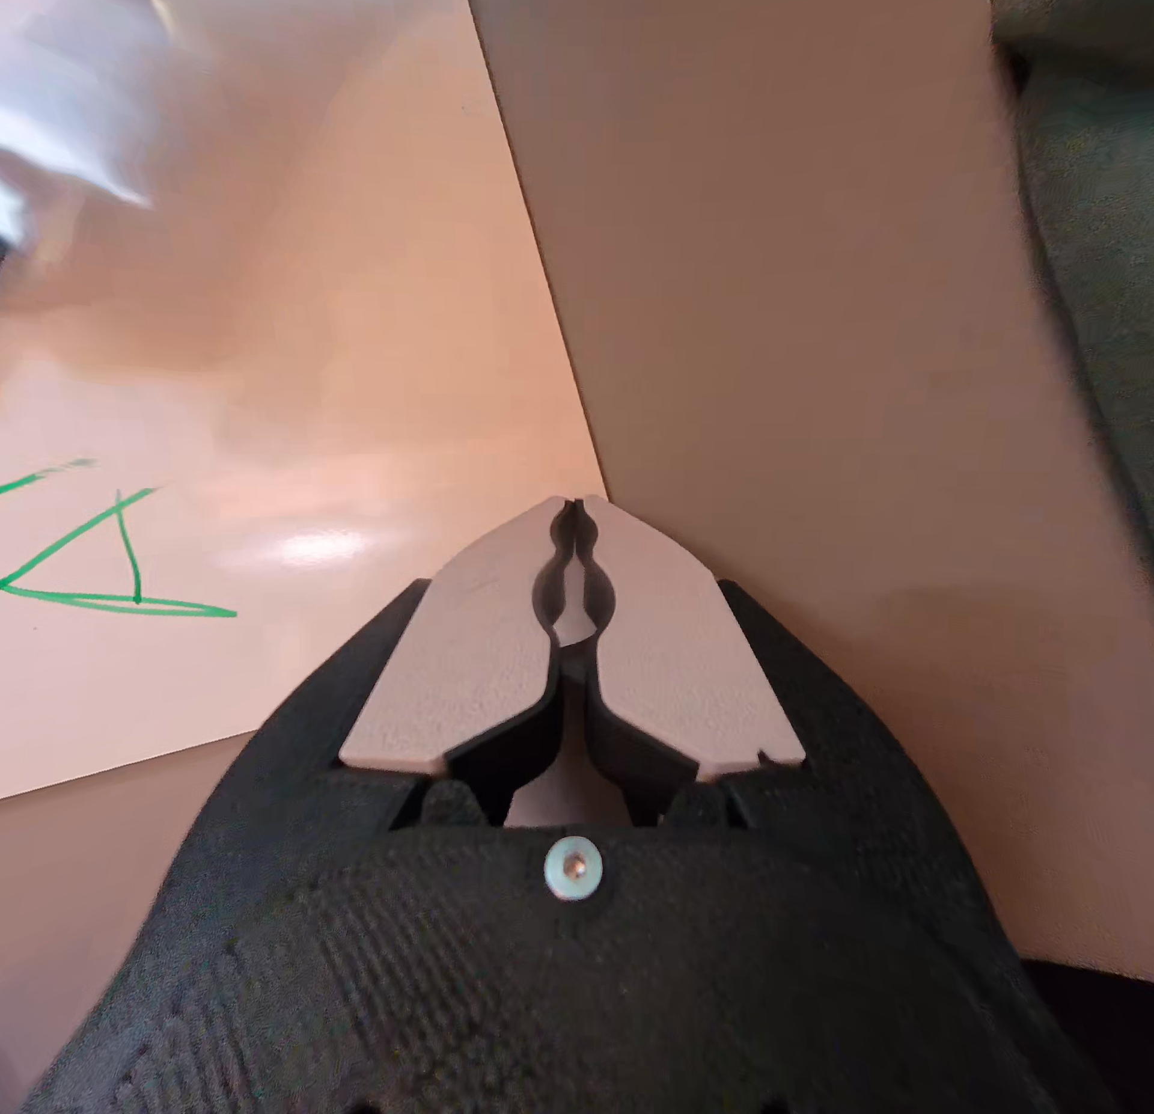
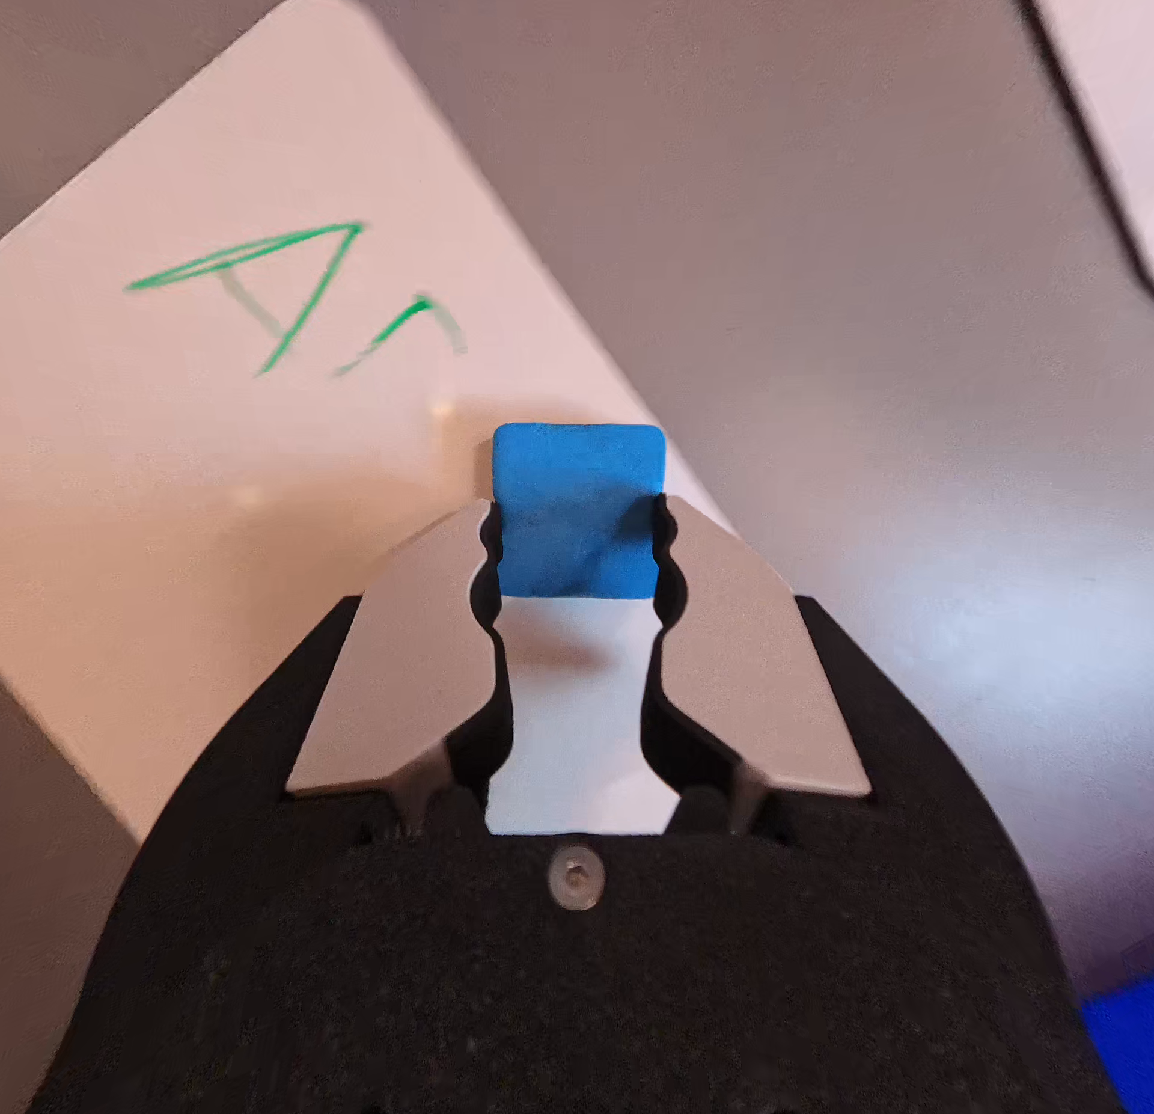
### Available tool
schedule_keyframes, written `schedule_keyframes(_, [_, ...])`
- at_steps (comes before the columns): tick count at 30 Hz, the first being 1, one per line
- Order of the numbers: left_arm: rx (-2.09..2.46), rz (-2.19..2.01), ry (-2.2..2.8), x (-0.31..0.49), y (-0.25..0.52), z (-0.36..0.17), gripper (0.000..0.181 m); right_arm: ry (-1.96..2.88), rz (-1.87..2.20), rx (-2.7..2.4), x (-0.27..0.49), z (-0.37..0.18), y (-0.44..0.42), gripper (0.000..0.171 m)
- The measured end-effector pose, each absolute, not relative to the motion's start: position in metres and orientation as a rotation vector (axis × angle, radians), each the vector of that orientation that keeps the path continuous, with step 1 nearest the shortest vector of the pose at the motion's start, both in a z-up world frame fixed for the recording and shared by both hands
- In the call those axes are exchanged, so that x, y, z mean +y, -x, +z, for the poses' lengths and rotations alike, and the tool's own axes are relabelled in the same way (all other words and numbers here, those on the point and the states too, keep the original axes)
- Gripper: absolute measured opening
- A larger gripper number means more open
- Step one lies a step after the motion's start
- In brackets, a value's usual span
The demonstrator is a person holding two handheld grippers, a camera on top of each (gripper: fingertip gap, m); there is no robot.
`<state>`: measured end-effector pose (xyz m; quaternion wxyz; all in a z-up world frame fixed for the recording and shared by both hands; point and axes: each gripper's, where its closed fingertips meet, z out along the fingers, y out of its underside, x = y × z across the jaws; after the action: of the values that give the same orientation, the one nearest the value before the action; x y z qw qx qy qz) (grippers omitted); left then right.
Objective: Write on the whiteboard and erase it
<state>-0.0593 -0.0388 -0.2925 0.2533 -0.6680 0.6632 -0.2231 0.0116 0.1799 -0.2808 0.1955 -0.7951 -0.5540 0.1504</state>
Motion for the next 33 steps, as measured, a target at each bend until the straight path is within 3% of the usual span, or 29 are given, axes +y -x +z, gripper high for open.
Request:
schedule_keyframes(5, [1.812, -0.630, 1.820, -0.038, 0.058, -0.292, 0.000, 1.969, 0.467, -1.946, 0.087, -0.281, 0.043, 0.047])
schedule_keyframes(10, [1.804, -0.615, 1.829, -0.040, 0.058, -0.292, 0.000, 2.159, 0.479, -1.599, 0.179, -0.281, 0.025, 0.047])
schedule_keyframes(16, [1.821, -0.657, 1.834, -0.043, 0.057, -0.292, 0.000, 1.928, 0.439, -2.037, 0.097, -0.281, 0.064, 0.047])
schedule_keyframes(21, [1.799, -0.608, 1.824, -0.036, 0.060, -0.292, 0.000, 2.132, 0.460, -1.710, 0.172, -0.281, 0.052, 0.047])
schedule_keyframes(27, [1.810, -0.606, 1.819, -0.034, 0.060, -0.292, 0.000, 1.841, 0.388, -2.156, 0.079, -0.280, 0.086, 0.048])
schedule_keyframes(30, [1.801, -0.598, 1.820, -0.033, 0.059, -0.292, 0.000, 2.010, 0.436, -1.863, 0.140, -0.280, 0.107, 0.048])
schedule_keyframes(33, [1.794, -0.588, 1.815, -0.032, 0.059, -0.292, 0.000, 2.169, 0.384, -1.726, 0.176, -0.281, 0.072, 0.047])
